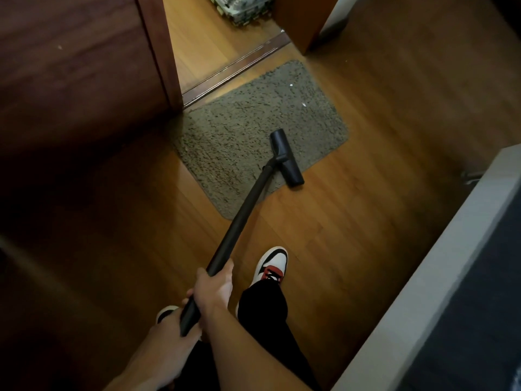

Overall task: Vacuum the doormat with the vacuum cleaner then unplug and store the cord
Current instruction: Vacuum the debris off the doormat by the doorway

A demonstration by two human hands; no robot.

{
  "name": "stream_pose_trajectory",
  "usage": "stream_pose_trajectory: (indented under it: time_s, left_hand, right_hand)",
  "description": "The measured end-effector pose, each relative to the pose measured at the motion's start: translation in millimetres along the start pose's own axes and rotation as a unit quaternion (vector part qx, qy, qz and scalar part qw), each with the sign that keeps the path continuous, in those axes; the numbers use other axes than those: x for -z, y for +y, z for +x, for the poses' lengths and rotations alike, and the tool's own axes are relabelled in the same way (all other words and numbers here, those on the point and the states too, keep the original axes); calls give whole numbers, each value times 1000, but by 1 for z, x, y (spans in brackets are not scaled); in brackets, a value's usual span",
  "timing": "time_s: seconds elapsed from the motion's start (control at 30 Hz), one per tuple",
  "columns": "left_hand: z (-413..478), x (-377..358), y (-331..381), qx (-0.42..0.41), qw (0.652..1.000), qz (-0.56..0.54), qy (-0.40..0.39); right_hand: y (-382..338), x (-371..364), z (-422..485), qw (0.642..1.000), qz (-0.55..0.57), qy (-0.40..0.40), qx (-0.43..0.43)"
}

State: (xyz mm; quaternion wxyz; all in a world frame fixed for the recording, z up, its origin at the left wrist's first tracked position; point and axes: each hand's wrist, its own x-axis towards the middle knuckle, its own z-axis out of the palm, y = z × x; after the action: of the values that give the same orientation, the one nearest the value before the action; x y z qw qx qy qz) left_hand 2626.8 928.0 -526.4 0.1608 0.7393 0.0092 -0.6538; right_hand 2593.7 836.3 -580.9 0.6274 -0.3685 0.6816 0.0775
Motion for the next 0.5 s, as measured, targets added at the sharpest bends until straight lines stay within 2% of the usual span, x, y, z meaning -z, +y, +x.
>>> stream_pose_trajectory:
  time_s: [0.23,0.5]
  left_hand:
    - [12,-12,38,-23,999,-22,4]
    - [49,-23,128,-79,995,-25,49]
  right_hand:
    - [-31,22,23,1000,-13,2,16]
    - [-110,51,83,999,-28,2,36]
